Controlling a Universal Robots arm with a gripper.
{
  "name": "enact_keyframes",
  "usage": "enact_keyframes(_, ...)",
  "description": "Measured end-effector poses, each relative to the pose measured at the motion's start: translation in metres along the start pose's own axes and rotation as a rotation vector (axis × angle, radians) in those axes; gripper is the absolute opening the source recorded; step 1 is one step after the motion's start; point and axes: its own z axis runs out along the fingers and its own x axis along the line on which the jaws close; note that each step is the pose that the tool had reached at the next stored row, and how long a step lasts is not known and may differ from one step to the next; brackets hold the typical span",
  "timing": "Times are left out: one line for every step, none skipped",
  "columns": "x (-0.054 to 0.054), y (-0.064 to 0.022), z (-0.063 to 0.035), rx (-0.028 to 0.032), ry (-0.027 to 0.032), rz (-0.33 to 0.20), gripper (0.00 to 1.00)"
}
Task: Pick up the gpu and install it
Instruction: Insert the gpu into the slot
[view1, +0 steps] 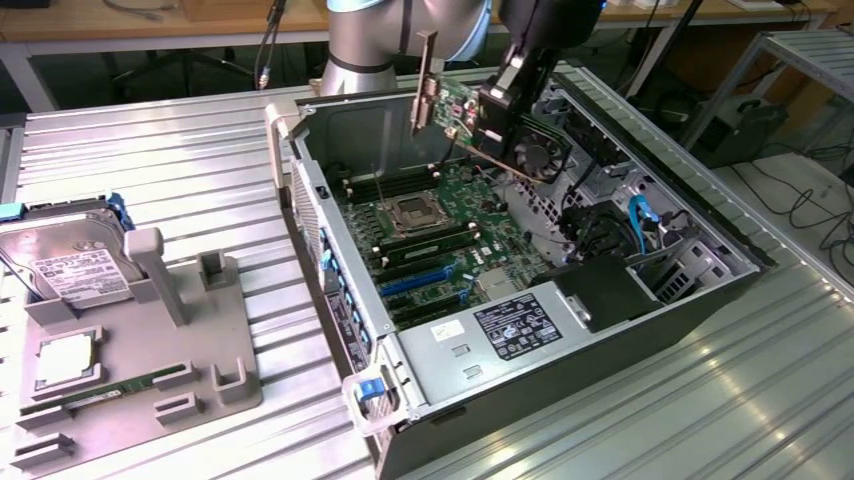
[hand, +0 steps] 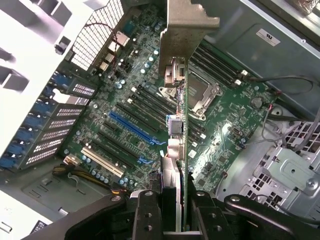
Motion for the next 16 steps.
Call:
enact_keyframes(0.0000,0.0000,0.0000,-0.0001,0.0000,-0.002,0.28)
enact_keyframes(0.0000,0.0000,0.0000,-0.0002,0.0000,-0.005,0.28)
enact_keyframes(0.0000,0.0000,0.0000,-0.0002,0.0001,-0.008,0.28)
enact_keyframes(0.0000,0.0000,0.0000,-0.0003,0.0002,-0.011,0.28)
enact_keyframes(0.0000,0.0000,0.0000,-0.0004,0.0003,-0.014,0.28)
enact_keyframes(0.0000,0.0000,0.0000,-0.0005,0.0004,-0.017,0.28)
enact_keyframes(0.0000,0.0000,0.0000,-0.0006,0.0005,-0.021,0.28)
enact_keyframes(0.0000,0.0000,0.0000,-0.0007,0.0005,-0.025,0.28)
enact_keyframes(0.0000,0.0000,0.0000,-0.0008,0.0007,-0.030,0.28)
enact_keyframes(0.0000,0.0000,0.0000,-0.0010,0.0008,-0.035,0.28)
enact_keyframes(0.0000,0.0000,0.0000,-0.0010,0.0009,-0.038,0.28)
enact_keyframes(0.0000,0.0000,0.0000,-0.0011,0.0010,-0.044,0.28)
enact_keyframes(0.0000,0.0000,0.0000,-0.0013,0.0011,-0.048,0.28)
enact_keyframes(0.0000,0.0000,0.0000,-0.0014,0.0013,-0.054,0.28)
enact_keyframes(0.0000,0.0000,0.0000,-0.0015,0.0014,-0.059,0.28)
enact_keyframes(0.0000,0.0000,0.0000,-0.0017,0.0015,-0.065,0.28)
